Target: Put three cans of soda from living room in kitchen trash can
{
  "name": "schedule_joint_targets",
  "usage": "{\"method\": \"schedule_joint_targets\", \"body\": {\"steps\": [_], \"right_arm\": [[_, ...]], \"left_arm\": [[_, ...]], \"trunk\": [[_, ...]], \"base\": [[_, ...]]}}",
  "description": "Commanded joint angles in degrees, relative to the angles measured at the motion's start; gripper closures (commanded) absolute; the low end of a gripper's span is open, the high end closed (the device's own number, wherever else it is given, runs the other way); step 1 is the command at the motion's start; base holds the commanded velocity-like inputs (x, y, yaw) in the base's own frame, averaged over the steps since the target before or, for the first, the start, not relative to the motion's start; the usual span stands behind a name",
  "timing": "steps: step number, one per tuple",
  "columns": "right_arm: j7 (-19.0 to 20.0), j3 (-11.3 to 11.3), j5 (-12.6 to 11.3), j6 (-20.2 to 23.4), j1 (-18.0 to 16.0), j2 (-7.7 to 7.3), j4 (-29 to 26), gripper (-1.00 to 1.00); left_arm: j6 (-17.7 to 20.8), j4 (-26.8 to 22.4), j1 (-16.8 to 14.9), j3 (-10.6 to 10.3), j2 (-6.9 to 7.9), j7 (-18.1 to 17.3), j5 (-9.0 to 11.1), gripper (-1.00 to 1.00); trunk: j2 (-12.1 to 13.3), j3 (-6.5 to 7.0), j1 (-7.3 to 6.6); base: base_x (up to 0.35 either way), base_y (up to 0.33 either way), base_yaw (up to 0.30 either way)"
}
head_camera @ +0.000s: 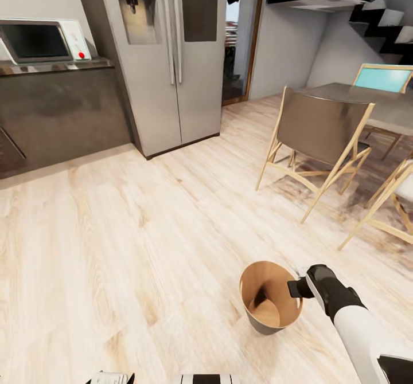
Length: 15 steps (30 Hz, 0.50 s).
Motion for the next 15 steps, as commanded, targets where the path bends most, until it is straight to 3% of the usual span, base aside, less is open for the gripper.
{"method": "schedule_joint_targets", "body": {"steps": [1, 15], "right_arm": [[0.2, -0.1, -0.7, 0.1, 0.0, 0.04, 0.0, 1.0], [0.4, -0.1, -0.8, 0.0, 0.2, 0.15, 0.8, 1.0]], "left_arm": [[0.0, 0.0, 0.0, 0.0, 0.0, 0.0, 0.0, -1.0], [0.3, 0.0, -0.1, -0.1, -0.05, 0.1, -0.1, -1.0]], "trunk": [[0.4, 0.19, -0.23], [6.0, 2.7, -3.3]], "base": [[0.0, 0.0, 0.0], [0.0, 0.0, 0.0]]}}
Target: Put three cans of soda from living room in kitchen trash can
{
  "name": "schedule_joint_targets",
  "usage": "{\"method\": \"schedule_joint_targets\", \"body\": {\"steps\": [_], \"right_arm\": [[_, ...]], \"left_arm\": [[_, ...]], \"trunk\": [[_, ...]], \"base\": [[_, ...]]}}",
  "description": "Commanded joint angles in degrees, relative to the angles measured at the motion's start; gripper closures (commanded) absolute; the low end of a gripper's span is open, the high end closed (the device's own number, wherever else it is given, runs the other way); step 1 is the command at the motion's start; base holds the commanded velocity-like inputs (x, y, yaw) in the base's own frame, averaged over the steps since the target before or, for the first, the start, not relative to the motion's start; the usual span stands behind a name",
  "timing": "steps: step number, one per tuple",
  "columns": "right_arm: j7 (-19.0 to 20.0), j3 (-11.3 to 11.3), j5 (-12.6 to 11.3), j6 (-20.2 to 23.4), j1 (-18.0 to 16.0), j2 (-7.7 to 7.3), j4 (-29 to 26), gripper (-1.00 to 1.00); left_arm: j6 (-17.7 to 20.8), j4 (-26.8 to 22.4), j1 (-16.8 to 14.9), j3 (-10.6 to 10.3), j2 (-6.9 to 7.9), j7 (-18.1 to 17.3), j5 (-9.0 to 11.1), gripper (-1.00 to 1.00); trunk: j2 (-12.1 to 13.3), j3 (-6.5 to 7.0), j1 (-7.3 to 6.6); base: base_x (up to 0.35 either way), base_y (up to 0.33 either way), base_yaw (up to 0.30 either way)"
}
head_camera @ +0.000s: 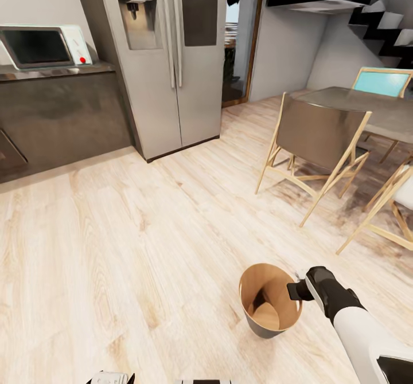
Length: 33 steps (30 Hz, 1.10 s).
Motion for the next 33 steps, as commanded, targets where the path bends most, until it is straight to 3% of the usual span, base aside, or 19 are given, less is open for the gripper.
{"method": "schedule_joint_targets", "body": {"steps": [1, 12, 33], "right_arm": [[0.3, -0.1, -0.7, -0.1, 0.0, 0.04, 0.1, 1.0], [0.8, -0.1, -0.7, -5.1, 0.5, 0.11, 2.6, 1.0], [1.2, -0.1, -0.8, -5.9, 1.0, 0.19, 5.5, 1.0]], "left_arm": [[0.0, 0.0, 0.0, 0.0, 0.0, 0.0, 0.0, -1.0], [0.0, 0.0, 0.0, 0.0, -0.01, 0.0, 0.0, -1.0], [0.0, 0.1, 0.0, -0.1, -0.01, 0.0, 0.0, -1.0]], "trunk": [[0.4, 0.19, -0.23], [4.8, 2.16, -2.64], [13.2, 5.93, -7.26]], "base": [[0.0, 0.0, 0.0], [0.0, 0.0, 0.0], [0.0, 0.0, 0.0]]}}
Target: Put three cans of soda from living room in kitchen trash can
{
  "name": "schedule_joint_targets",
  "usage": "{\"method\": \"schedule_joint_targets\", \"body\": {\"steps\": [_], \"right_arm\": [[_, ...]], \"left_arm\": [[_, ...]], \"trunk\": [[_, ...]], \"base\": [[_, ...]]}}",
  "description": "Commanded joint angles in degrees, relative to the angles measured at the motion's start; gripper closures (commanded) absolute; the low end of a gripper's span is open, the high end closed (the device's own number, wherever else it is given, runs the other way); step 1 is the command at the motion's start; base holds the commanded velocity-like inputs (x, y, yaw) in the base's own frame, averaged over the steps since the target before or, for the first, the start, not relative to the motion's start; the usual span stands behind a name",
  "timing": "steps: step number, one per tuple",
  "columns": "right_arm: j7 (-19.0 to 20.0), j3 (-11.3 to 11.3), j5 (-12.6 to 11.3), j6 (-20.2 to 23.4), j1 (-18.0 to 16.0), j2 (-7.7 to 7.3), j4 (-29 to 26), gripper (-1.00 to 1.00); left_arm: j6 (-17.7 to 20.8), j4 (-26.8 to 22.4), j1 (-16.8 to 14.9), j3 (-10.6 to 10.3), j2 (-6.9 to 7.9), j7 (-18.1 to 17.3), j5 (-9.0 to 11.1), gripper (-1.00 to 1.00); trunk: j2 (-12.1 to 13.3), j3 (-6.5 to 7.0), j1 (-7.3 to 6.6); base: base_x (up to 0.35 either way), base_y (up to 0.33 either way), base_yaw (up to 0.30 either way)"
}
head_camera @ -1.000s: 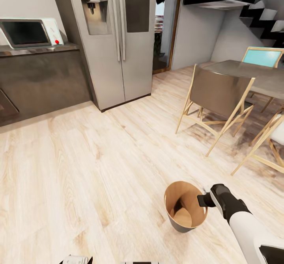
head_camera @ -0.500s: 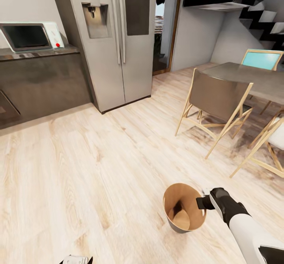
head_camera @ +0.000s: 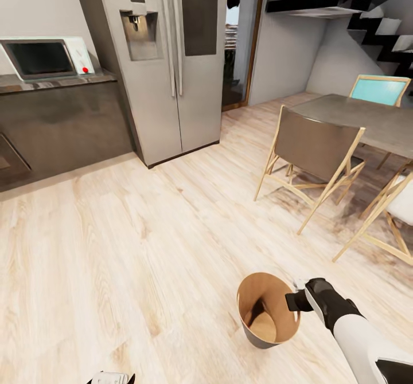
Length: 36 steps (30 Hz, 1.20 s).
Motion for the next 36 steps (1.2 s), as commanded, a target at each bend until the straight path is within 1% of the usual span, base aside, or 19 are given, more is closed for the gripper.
{"method": "schedule_joint_targets", "body": {"steps": [1, 2, 5, 16, 23, 30, 36], "right_arm": [[0.3, -0.1, -0.7, -0.2, 0.1, 0.03, 0.0, 1.0], [0.3, -0.1, -0.8, -2.3, 0.9, 0.07, 0.0, 1.0], [0.3, -0.1, -0.7, -4.6, 1.6, 0.05, 0.1, 1.0], [0.4, -0.4, -0.7, -5.0, 2.4, -0.3, 0.1, 1.0], [0.4, -0.5, -0.7, -5.2, 4.3, -0.74, 0.0, 1.0], [0.4, -0.6, -0.5, -8.4, 6.3, -1.1, 0.0, 1.0], [0.5, -0.6, -0.6, -10.1, 8.2, -2.79, -0.1, 1.0]], "left_arm": [[0.0, 0.0, 0.0, 0.0, -0.01, 0.0, 0.0, -1.0], [0.1, 0.0, 0.0, 0.0, 0.0, 0.0, 0.0, -1.0], [0.1, 0.0, -0.1, -0.1, 0.02, 0.0, 0.0, -1.0], [0.1, 0.0, -0.1, -0.1, 0.06, -0.1, 0.0, -1.0], [0.1, 0.0, -0.1, -0.1, 0.06, -0.1, 0.0, -1.0], [0.1, 0.0, -0.1, -0.1, 0.06, -0.1, 0.0, -1.0], [0.1, 0.0, -0.1, -0.1, 0.06, -0.1, 0.0, -1.0]], "trunk": [[0.4, 0.19, -0.23], [0.8, 0.37, -0.45], [2.0, 0.91, -1.11], [6.4, 2.88, -3.52], [9.2, 4.14, -5.06], [12.0, 5.4, -6.6], [14.5, 6.47, -7.92]], "base": [[0.0, 0.0, 0.0], [0.0, 0.0, 0.0], [0.0, 0.0, 0.0], [0.0, 0.0, 0.0], [0.0, 0.0, 0.0], [0.0, 0.0, 0.0], [0.0, 0.0, 0.0]]}}
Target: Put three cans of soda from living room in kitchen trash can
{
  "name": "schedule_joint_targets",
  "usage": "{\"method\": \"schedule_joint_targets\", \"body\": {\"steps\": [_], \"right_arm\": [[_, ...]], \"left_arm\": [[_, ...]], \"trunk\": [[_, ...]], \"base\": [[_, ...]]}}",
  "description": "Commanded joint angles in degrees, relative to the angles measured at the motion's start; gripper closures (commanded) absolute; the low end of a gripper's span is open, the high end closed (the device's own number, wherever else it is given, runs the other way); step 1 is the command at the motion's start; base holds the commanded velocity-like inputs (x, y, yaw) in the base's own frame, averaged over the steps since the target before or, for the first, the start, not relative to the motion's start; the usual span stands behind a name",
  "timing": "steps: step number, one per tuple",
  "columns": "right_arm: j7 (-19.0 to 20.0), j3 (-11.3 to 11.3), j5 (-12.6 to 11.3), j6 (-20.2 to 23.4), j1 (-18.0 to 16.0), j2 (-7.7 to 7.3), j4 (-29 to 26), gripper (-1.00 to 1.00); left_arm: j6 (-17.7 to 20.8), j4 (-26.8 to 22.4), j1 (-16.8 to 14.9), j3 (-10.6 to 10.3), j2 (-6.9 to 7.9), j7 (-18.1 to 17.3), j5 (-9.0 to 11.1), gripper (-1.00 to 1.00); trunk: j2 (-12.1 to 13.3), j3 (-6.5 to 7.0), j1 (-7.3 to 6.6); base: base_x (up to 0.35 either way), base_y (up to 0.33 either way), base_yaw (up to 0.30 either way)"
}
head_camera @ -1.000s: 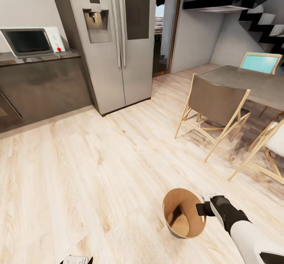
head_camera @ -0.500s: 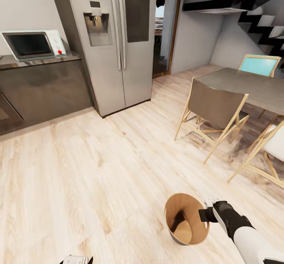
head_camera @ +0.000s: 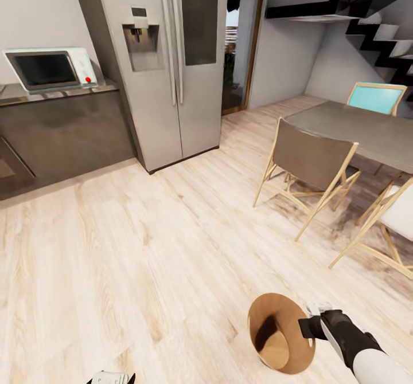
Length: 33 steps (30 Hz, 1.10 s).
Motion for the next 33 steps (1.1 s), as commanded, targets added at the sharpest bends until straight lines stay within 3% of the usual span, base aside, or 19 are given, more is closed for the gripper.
{"method": "schedule_joint_targets", "body": {"steps": [1, 6, 8, 13, 14, 33], "right_arm": [[0.4, -0.1, -0.8, -0.3, 0.1, -0.18, 0.0, 1.0], [3.6, -0.1, -0.7, -3.2, 0.6, -2.32, -0.1, 1.0], [6.8, -0.1, -0.7, -3.8, 0.7, -4.24, -0.1, 1.0], [8.5, -0.1, -0.7, -5.1, 2.0, -5.75, -0.1, 1.0], [9.0, -0.1, -0.7, -7.9, 3.3, -6.03, -0.1, 1.0], [9.8, -0.2, -1.0, -9.5, 5.0, -5.8, 0.1, 1.0]], "left_arm": [[0.0, 0.0, 0.0, 0.0, 0.0, 0.0, 0.0, -1.0], [0.0, 0.1, 0.0, 0.0, 0.0, 0.0, 0.0, -1.0], [0.0, 0.1, 0.0, 0.0, 0.0, 0.0, 0.0, -1.0], [0.0, 0.6, 0.0, 0.0, 0.0, 0.0, 0.0, -1.0], [-0.1, 1.3, -0.2, 0.1, 0.0, 0.0, 0.0, -1.0], [-0.1, 2.4, -1.1, 0.0, 0.0, 0.0, 0.0, -1.0]], "trunk": [[0.4, 0.19, -0.23], [2.4, 1.09, -1.33], [3.2, 1.45, -1.77], [5.2, 2.34, -2.86], [5.6, 2.52, -3.08], [13.2, 4.92, -7.26]], "base": [[0.0, 0.0, 0.0], [0.0, 0.0, 0.0], [0.0, 0.0, 0.0], [0.0, 0.0, 0.0], [0.0, 0.0, 0.0], [0.0, 0.0, 0.0]]}}
